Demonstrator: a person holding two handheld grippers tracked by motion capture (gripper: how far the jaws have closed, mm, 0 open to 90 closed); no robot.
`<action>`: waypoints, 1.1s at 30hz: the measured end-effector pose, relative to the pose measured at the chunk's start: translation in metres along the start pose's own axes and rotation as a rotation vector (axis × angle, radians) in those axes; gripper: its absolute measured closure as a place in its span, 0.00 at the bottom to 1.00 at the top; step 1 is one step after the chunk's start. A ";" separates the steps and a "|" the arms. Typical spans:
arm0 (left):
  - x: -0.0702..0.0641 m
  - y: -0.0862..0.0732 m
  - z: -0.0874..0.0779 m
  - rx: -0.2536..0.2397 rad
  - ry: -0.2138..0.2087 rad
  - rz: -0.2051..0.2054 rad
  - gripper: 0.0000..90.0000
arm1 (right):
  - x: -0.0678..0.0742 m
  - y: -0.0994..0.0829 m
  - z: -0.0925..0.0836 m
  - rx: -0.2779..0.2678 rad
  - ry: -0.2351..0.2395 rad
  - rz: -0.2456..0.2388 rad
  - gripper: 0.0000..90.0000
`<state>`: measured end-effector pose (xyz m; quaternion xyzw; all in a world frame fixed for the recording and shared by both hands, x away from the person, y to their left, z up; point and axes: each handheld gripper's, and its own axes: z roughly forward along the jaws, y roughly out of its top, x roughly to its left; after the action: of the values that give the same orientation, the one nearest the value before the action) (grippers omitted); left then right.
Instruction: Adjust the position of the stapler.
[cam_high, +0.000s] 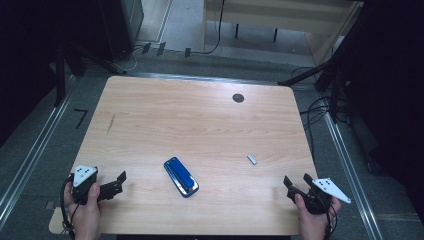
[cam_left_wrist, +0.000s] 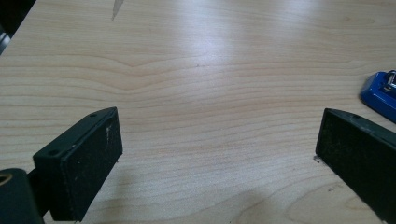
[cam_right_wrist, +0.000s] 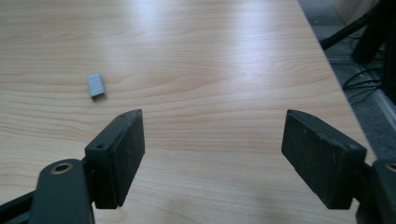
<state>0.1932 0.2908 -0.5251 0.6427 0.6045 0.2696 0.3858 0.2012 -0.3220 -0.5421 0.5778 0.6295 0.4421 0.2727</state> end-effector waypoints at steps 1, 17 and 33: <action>0.000 0.000 0.001 0.001 0.001 0.000 0.01 | 0.002 0.000 0.000 -0.002 0.006 -0.006 0.26; -0.003 0.000 0.001 0.009 -0.003 0.025 0.01 | 0.055 0.012 0.003 0.009 0.096 -0.128 0.30; -0.005 0.000 0.002 0.014 -0.001 0.033 0.01 | 0.105 0.017 0.010 0.036 0.206 -0.175 0.28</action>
<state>0.1943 0.2854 -0.5253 0.6553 0.5955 0.2715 0.3771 0.1990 -0.2192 -0.5145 0.4769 0.7101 0.4623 0.2336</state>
